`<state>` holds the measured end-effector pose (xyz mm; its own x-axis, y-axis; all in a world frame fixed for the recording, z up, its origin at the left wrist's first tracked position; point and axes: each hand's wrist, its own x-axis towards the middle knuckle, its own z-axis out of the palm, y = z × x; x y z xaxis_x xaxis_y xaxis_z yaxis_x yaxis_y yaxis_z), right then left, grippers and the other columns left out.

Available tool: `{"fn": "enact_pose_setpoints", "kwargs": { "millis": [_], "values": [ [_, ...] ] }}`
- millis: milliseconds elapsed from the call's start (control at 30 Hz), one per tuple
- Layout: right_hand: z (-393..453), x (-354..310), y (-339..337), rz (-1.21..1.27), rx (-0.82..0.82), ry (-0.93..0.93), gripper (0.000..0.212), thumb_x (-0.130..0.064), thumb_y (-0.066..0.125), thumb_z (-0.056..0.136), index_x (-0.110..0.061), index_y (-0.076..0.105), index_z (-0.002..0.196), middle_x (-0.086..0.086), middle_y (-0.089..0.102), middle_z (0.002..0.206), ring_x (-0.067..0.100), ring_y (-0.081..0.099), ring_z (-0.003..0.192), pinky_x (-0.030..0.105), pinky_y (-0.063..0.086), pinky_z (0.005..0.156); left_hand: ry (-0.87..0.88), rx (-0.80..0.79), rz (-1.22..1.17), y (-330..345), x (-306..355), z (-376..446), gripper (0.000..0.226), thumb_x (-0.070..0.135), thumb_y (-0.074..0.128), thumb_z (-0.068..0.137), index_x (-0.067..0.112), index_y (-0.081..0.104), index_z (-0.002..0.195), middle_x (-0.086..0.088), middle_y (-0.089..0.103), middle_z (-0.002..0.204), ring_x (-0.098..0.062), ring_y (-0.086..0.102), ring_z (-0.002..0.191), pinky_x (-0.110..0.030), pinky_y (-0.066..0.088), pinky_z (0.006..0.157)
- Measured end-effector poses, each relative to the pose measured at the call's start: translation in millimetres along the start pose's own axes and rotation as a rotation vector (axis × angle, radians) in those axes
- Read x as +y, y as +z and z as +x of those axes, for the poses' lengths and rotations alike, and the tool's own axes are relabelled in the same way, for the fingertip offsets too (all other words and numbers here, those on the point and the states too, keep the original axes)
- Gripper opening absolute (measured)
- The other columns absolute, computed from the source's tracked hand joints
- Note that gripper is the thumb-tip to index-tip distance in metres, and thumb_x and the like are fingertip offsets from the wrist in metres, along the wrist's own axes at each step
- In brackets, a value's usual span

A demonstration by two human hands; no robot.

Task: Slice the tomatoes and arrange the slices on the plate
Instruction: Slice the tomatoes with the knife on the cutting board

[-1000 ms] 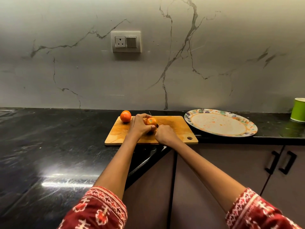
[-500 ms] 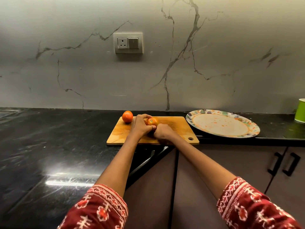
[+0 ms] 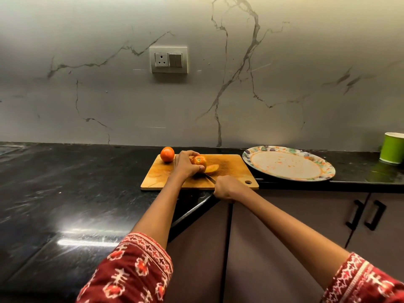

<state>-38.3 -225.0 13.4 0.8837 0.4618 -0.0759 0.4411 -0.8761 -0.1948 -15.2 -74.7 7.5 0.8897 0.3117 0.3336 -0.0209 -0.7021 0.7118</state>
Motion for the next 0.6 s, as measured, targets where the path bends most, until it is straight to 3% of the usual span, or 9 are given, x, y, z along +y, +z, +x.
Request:
{"fn": "enact_pose_setpoints", "kwargs": {
  "millis": [233, 433, 600],
  "values": [
    [-3.3, 5.2, -4.6, 0.037, 0.046, 0.05, 0.029, -0.018, 0.046, 0.094, 0.0, 0.059, 0.112, 0.017, 0.061, 0.116, 0.028, 0.058, 0.104, 0.028, 0.038, 0.072, 0.005, 0.013, -0.021, -1.4, -3.3, -5.8, 0.053, 0.019, 0.077, 0.073, 0.013, 0.057, 0.122, -0.01, 0.053, 0.127, -0.024, 0.048, 0.117, -0.034, 0.043, 0.094],
    [-1.6, 7.7, -26.7, 0.206, 0.242, 0.069, 0.027, -0.016, 0.042, 0.096, 0.001, 0.06, 0.108, 0.017, 0.062, 0.112, 0.028, 0.058, 0.101, 0.027, 0.039, 0.072, 0.043, 0.003, -0.015, -1.5, -2.0, -10.8, 0.055, 0.018, 0.074, 0.076, 0.012, 0.054, 0.126, -0.01, 0.053, 0.129, -0.023, 0.049, 0.119, -0.028, 0.039, 0.093],
    [-0.2, -6.1, -20.7, 0.221, 0.258, 0.031, 0.028, -0.018, 0.042, 0.097, 0.001, 0.059, 0.109, 0.016, 0.061, 0.111, 0.026, 0.058, 0.099, 0.027, 0.04, 0.072, 0.075, 0.021, -0.028, -0.6, -1.3, -15.8, 0.056, 0.019, 0.075, 0.076, 0.012, 0.053, 0.127, -0.011, 0.054, 0.129, -0.025, 0.05, 0.119, -0.032, 0.041, 0.097]
  ]
}}
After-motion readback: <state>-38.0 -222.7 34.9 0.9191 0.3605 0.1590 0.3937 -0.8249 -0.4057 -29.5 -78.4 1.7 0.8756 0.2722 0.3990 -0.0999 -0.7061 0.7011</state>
